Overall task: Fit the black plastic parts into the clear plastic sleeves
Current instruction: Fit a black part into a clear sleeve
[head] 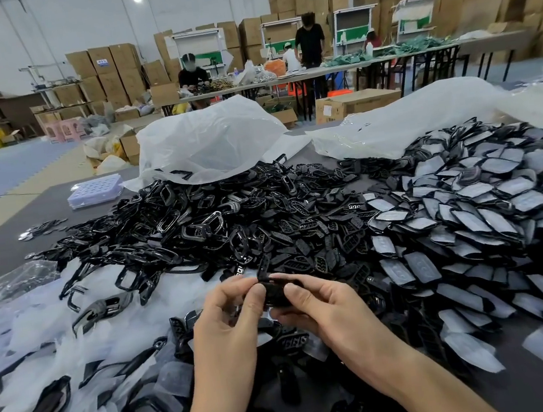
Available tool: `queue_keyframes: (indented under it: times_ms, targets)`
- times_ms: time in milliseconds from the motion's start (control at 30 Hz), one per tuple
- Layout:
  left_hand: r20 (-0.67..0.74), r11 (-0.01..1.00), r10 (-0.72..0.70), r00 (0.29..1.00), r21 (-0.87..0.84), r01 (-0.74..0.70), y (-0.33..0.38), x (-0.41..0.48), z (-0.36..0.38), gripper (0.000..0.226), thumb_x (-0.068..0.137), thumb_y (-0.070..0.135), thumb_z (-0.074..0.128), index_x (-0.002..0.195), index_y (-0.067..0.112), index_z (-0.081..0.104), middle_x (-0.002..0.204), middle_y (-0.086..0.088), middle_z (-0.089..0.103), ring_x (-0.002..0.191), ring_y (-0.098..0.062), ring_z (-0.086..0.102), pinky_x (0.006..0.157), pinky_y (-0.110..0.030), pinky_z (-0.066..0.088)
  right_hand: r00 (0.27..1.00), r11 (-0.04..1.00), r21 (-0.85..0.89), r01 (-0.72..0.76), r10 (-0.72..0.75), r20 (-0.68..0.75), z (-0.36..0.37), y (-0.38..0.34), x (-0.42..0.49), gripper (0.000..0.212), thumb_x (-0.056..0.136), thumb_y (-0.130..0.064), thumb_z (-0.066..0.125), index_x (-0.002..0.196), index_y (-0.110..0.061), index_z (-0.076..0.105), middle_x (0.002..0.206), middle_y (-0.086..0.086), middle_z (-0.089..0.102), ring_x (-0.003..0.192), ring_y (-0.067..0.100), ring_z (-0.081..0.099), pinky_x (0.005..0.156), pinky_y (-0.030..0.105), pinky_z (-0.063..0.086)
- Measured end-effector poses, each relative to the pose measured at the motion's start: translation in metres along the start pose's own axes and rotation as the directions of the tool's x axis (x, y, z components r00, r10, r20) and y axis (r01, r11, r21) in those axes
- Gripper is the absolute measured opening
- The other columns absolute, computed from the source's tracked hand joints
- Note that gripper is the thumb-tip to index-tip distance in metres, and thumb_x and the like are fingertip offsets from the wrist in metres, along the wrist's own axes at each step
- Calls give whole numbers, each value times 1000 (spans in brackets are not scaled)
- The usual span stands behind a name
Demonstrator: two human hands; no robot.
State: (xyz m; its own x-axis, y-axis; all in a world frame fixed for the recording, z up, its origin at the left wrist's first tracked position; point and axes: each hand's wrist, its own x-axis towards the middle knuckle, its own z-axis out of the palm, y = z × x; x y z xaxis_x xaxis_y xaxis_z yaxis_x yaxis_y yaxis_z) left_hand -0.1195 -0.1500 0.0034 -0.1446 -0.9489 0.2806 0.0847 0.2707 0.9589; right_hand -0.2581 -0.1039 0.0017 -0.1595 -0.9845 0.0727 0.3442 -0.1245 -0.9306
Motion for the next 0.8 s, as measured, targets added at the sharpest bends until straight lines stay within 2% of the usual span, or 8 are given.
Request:
queue_keyframes:
  times_ms: [67, 133, 233, 333, 433, 533, 633, 800]
  targets:
    - [44, 993, -62, 997, -103, 66, 0, 0, 0, 9, 83, 35, 68, 90, 30, 72, 92, -3, 76, 83, -19, 74, 72, -21, 56, 999, 1000, 3, -9, 9, 45, 0, 0, -1, 27, 96, -27, 61, 118, -25, 76, 113, 10, 77, 104, 22, 74, 84, 28, 55]
    - [43, 990, -80, 996, -112, 84, -1, 0, 0, 4, 88, 29, 68, 91, 31, 70, 87, -7, 75, 80, -28, 75, 74, -32, 59, 998, 1000, 3, -11, 11, 59, -1, -1, -2, 26, 98, -24, 59, 118, -26, 76, 114, 11, 76, 105, 22, 74, 86, 25, 57]
    - [74, 997, -55, 996, -48, 59, -3, 3, -2, 25, 95, 15, 63, 97, 40, 64, 89, -18, 68, 84, -38, 72, 82, -43, 57, 999, 1000, -10, 4, -4, 49, -2, -3, -2, 25, 97, -22, 59, 114, -23, 78, 113, 10, 77, 99, 22, 75, 85, 21, 57]
    - [165, 999, -44, 985, 21, 41, -2, 5, -6, 28, 97, 13, 61, 103, 40, 64, 91, -16, 69, 84, -35, 71, 74, -26, 57, 999, 996, -83, 22, -18, 52, -4, -6, -3, 25, 100, -16, 58, 116, -19, 77, 110, 10, 77, 96, 22, 76, 83, 19, 57]
    - [141, 976, 48, 989, 205, -76, -3, 4, -7, 27, 95, 15, 64, 99, 42, 65, 86, -3, 72, 78, -21, 71, 69, -15, 51, 999, 980, -192, 42, -38, 27, -6, -7, -4, 25, 100, -10, 60, 112, -24, 77, 101, 4, 79, 89, 17, 77, 78, 18, 56]
    - [125, 883, 156, 980, 427, -195, -1, -1, -3, 28, 92, 28, 66, 96, 54, 60, 85, 21, 69, 75, -3, 66, 66, -8, 44, 994, 934, -353, 58, -88, -68, -8, -5, -3, 25, 97, -10, 67, 99, -31, 79, 92, 1, 79, 82, 17, 77, 74, 20, 57]
    - [180, 782, 176, 968, 572, -249, -1, -4, -4, 12, 90, 56, 46, 101, 62, 46, 95, 34, 62, 87, 7, 61, 73, -6, 42, 968, 870, -488, 72, -180, -177, -17, -4, 1, 18, 97, -16, 68, 99, -32, 75, 84, -4, 79, 77, 12, 76, 72, 20, 57]
    - [411, 486, 145, 900, 763, -426, -11, -3, -12, 24, 98, 45, 42, 114, 35, 58, 107, 26, 57, 105, -4, 52, 93, -27, 42, 893, 863, -498, 85, -288, -346, -35, -9, 6, 11, 99, -26, 65, 102, -35, 70, 80, -10, 77, 75, 7, 75, 73, 23, 56]
